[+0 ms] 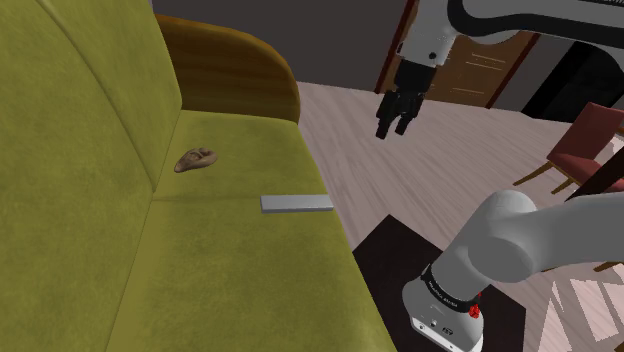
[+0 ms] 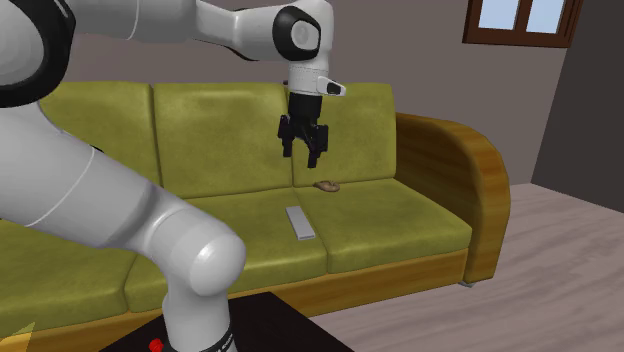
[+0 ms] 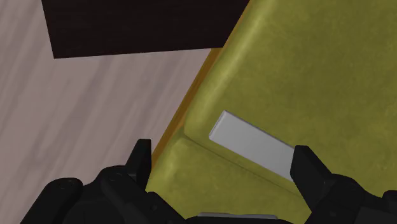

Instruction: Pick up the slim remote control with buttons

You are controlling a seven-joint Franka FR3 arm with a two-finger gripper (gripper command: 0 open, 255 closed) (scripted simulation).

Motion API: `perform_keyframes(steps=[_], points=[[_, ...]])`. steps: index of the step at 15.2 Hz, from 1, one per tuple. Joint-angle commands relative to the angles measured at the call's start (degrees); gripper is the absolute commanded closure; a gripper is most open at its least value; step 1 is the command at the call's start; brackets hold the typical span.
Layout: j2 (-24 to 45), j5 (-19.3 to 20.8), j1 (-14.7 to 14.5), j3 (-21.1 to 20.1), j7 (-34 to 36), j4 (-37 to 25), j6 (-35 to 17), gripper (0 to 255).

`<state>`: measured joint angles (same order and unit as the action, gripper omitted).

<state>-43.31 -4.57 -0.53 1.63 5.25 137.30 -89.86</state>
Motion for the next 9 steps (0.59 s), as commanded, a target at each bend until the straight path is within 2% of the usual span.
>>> perform_keyframes(steps=[1, 9], points=[[0.00, 0.00, 0.00, 0.00, 0.00, 0.00, 0.00, 0], [10.49, 1.07, -6.18, -0.43, -13.72, 5.06, -16.70, 0]])
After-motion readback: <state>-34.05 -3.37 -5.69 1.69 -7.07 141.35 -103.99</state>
